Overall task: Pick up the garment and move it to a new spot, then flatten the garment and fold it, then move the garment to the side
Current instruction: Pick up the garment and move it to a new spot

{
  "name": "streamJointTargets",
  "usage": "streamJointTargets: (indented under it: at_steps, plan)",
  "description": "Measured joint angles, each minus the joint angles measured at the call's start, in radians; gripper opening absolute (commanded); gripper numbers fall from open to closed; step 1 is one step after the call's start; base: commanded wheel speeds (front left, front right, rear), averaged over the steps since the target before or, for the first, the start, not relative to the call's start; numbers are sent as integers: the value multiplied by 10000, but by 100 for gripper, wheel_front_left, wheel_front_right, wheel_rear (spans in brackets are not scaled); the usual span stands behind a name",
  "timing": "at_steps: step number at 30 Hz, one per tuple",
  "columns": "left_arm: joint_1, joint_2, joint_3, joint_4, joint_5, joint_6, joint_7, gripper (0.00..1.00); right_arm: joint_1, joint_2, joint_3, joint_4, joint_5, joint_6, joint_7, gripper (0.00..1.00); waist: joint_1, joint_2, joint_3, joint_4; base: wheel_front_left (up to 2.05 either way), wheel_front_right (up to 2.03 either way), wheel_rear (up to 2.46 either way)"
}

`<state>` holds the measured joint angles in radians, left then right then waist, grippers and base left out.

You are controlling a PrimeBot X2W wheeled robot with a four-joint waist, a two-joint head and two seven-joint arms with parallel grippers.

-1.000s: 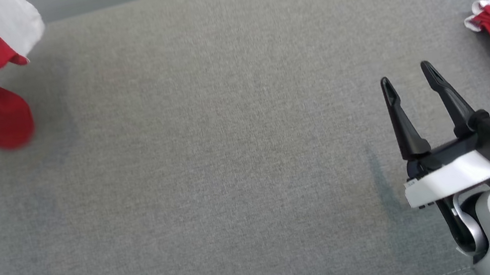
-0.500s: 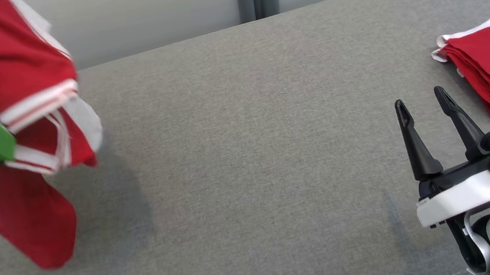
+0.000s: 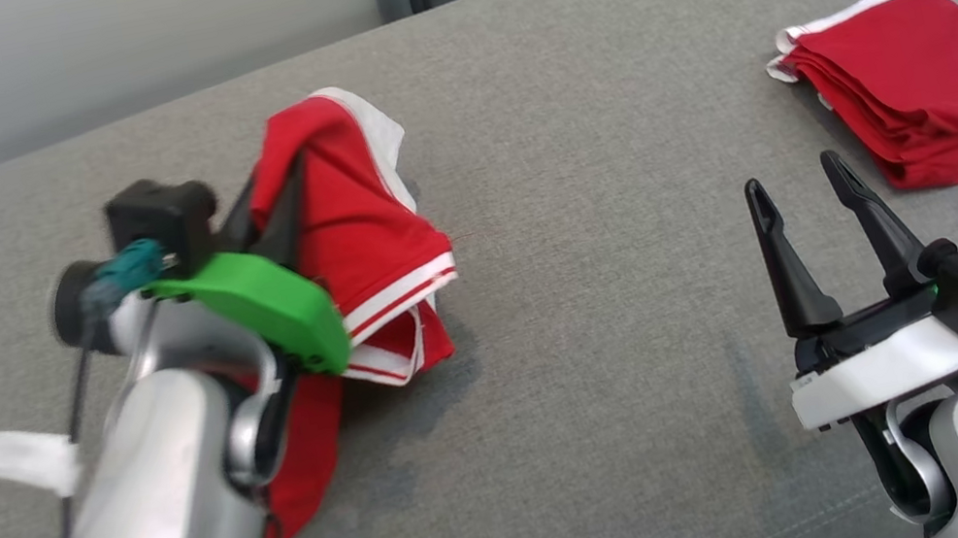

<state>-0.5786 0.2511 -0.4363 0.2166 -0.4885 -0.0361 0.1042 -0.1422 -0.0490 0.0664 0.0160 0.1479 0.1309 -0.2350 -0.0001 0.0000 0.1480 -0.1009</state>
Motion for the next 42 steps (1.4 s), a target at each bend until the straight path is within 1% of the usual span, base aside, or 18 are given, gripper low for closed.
streamJointTargets:
  at_steps: [4,7,10,14,16,17,18,24,28,31,35,42]
  plan:
    - [-670,-1147,-240,2063,130,33,-1197,0,-221,-2,173,148,107,0,-63,100,0,0,254,-314,0,0,0]
    - [-1137,-1661,-293,3534,182,113,-2148,0,-372,0,360,295,205,0,-105,100,0,0,425,-605,0,0,0]
    - [-1513,-1906,-489,4780,25,128,-2824,0,-509,-4,523,433,290,0,-150,100,0,1,584,-925,0,0,0]
    - [-1914,-2008,-800,6115,-167,161,-3287,0,-732,-2,784,593,412,0,-213,100,0,1,783,-1382,0,0,0]
    - [-1961,-1998,-1160,6332,-713,125,-3407,41,-788,-2,874,698,443,0,-221,100,0,0,872,-1613,0,0,0]
    - [-1959,-1998,-1430,6391,-961,109,-3430,73,-814,-2,909,750,451,0,-222,100,0,0,912,-1722,0,0,0]
    - [-1950,-2017,-1712,6422,-1269,107,-3446,100,-844,-4,941,790,472,0,-230,100,0,0,951,-1827,0,0,0]
    - [-1951,-2031,-3166,6322,-2704,378,-3582,100,-882,-2,941,941,529,0,-267,100,0,1,1098,-2213,0,0,0]
    - [-2142,-2029,-3599,6230,-3237,531,-3622,100,-864,-6,744,943,527,0,-270,100,0,1,1033,-2135,0,0,0]
    - [-2215,-2029,-3530,5873,-3342,568,-3641,100,-745,0,625,915,500,0,-276,100,0,1,912,-1960,0,0,0]
    - [-1854,-2029,-3258,5348,-3104,591,-3657,100,-514,0,405,878,383,0,-278,100,0,0,647,-1595,0,0,0]
    - [-405,-1996,-2347,4698,-2048,604,-3666,100,-62,-2,263,886,297,0,-278,100,0,0,80,-825,0,0,0]
